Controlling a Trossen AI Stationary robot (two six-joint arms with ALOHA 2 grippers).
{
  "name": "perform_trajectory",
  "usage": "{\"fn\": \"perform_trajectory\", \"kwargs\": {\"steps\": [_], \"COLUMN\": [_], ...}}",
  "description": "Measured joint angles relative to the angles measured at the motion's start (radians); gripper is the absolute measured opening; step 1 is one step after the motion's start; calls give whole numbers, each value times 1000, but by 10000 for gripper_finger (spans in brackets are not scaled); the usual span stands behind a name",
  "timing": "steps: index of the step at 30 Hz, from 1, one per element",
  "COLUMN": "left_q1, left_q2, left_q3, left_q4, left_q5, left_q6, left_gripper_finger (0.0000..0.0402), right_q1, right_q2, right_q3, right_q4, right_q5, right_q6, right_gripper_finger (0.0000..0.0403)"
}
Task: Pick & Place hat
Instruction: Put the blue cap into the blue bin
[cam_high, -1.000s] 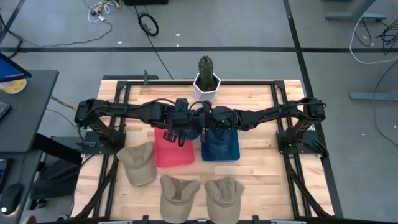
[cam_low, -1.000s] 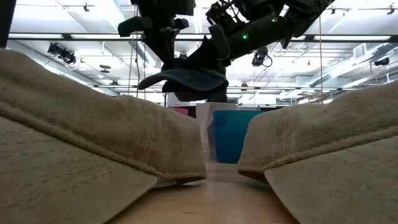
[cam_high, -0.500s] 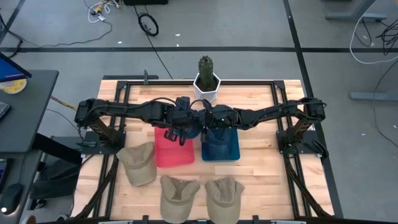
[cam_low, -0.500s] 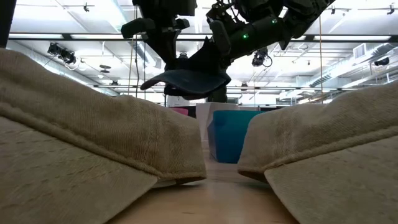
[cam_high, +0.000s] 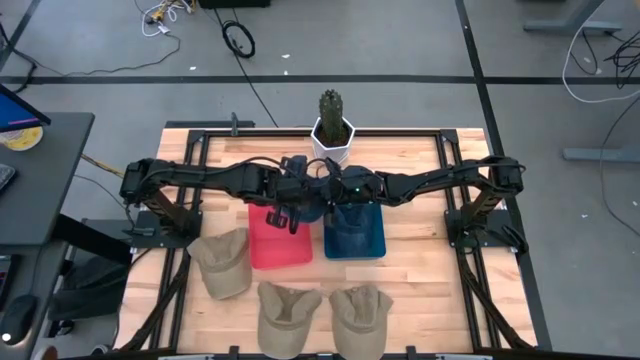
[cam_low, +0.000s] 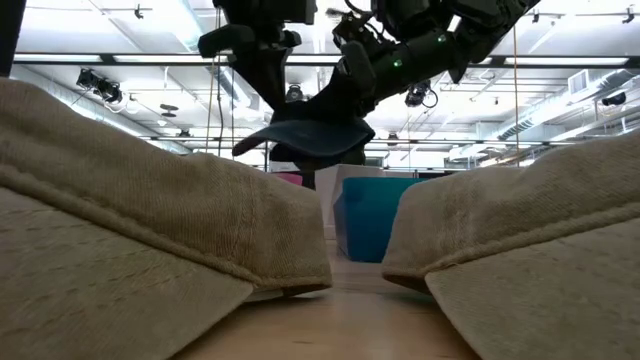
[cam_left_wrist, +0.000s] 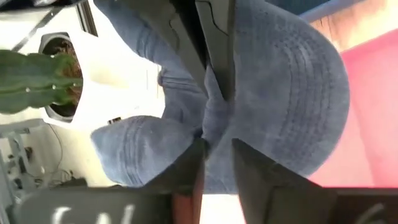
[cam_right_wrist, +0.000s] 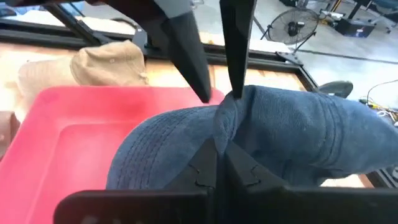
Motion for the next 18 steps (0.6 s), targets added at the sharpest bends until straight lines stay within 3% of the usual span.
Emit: {"fn": "perform_trajectory", "kwargs": {"steps": [9,13,18], "left_q1": [0,0,0], "left_q2": [-78,-162,-295], "left_q3": [0,-10,-80], "left_q4": [-61,-55,55], "left_q5": [1,46,95], "left_q6": [-125,-171,-171], "left_gripper_finger": [175,181,172], "right_q1": [-4,0,0], "right_q2": [-86,-131,-201], "right_q3": [0,-1,-43], "right_q4": [-166,-283,-309], "right_q5": [-1,-24,-139], "right_q6": [-8,-33,-46], "right_gripper_finger": [2,2,2]}}
